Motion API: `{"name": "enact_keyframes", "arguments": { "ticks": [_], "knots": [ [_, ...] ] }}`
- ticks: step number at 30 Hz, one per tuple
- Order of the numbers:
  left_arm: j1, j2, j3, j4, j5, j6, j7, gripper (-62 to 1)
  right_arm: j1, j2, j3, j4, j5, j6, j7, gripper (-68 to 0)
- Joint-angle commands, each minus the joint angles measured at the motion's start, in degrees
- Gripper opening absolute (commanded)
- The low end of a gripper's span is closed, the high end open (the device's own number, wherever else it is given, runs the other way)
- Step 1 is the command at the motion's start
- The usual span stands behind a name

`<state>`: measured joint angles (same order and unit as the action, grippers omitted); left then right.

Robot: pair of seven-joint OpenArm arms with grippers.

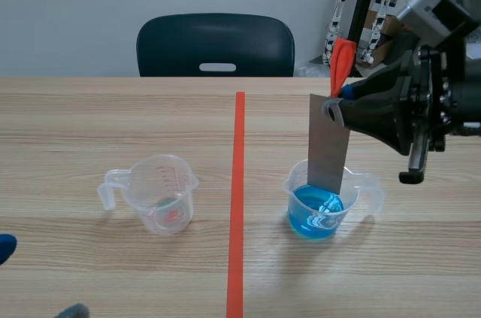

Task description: Do the redox reaction experiment. lower the plate into the blue solution

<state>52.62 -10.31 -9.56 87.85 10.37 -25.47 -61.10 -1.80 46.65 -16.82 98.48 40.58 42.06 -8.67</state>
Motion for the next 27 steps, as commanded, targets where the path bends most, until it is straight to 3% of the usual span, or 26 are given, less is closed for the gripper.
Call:
{"name": "enact_keyframes", "arguments": {
  "ticks": [1, 9, 11, 19, 22, 24, 27],
  "knots": [
    [-0.28, 0.02, -0.15, 0.61, -0.74, -0.04, -0.63, 1.4, 0.55, -1.01, -0.15, -0.83, -1.20, 0.66, 2.16, -66.9],
    [-0.59, 1.11, -0.11, 0.61, -0.76, -0.85, 2.27, 1.4, 0.55, -3.85, -2.99, -5.99, -10.25, 0.66, 9.53, -66.9],
    [-0.98, 1.60, -0.11, 0.61, -0.70, -3.28, 2.67, 1.4, 0.55, -4.35, -3.67, -6.99, -12.55, 0.66, 11.56, -66.9],
    [-1.25, 1.90, -0.26, 0.61, -0.57, -2.29, 6.84, 1.4, 0.57, -6.69, -4.59, -12.33, -20.61, 0.66, 19.45, -66.9],
    [-1.22, 1.90, -0.92, 0.11, -4.07, -1.64, 6.14, 1.4, 0.57, -7.50, -4.59, -14.05, -23.26, 0.66, 21.90, -66.9],
    [-1.22, 2.03, -0.92, -2.05, -7.04, -1.20, 2.25, 1.4, 0.57, -8.09, -4.59, -14.82, -24.57, 0.66, 23.06, -66.9],
    [-1.33, 2.58, -0.90, -6.58, -7.82, 2.12, -4.15, 1.4, 0.57, -8.41, -4.59, -15.56, -26.10, 0.66, 24.72, -66.9]
  ]
}}
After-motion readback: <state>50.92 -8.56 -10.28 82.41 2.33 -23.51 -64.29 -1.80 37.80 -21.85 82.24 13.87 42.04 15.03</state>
